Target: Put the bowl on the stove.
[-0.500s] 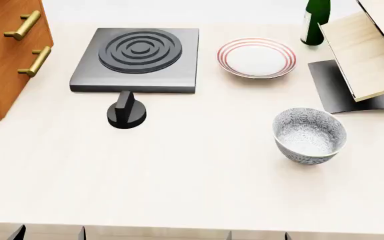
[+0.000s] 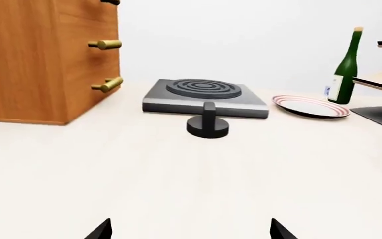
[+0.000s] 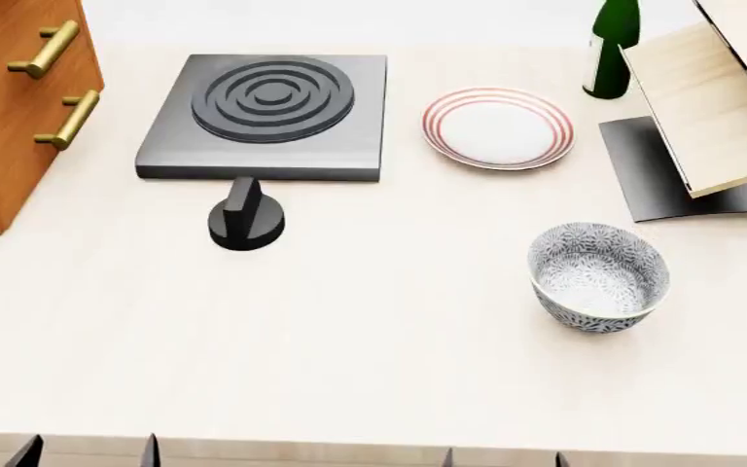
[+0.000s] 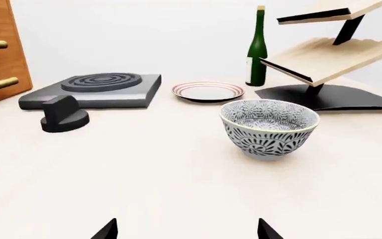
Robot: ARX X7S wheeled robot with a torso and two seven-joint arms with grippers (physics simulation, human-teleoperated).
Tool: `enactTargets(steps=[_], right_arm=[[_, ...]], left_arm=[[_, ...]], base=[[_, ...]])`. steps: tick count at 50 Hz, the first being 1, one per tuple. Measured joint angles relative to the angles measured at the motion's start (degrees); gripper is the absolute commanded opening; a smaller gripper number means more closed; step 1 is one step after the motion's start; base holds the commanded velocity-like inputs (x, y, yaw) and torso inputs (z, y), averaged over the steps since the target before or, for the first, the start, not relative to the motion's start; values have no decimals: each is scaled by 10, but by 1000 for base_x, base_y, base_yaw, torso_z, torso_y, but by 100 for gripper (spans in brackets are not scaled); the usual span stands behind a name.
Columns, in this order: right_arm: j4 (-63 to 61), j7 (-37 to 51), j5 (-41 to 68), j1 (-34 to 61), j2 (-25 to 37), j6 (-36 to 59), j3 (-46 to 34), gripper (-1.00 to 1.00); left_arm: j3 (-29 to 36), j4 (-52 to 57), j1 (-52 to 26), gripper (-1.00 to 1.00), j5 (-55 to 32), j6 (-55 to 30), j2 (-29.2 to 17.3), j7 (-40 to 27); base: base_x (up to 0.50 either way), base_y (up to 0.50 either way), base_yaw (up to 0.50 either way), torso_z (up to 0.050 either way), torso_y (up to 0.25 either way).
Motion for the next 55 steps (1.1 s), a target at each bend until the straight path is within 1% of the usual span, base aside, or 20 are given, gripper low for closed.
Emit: enactTargets(steps=[19,23,28,32,40,47,55], right_arm=[[12,11,25,5,9,2,-10,100],[-17,13,41,11,21,31,-3,100],[-107,11,89,30,61,109,33,100],[-196,13,155,40,106,190,103,100],[-328,17,318,32,204,345,312,100],[-378,15,460,8,279,454,493,100],[-398,1,582,-32,336,534,673,100]], left_arm=[[11,-3,1,100,-20,2,-11,-4],[4,10,-1,100,-28,1,-16,-13],[-12,45,-11,100,-24,14,-31,-33],[-29,99,-17,100,-44,12,-41,-42],[-79,231,-45,100,-142,-10,-69,-53],[-119,332,-74,100,-232,-38,-97,-73],[-152,398,-97,100,-311,-62,-118,-99]], base=[[0,0,0,0,0],[0,0,0,0,0],[0,0,0,0,0],[0,0,0,0,0],[0,0,0,0,0],[0,0,0,0,0],[0,0,0,0,0]])
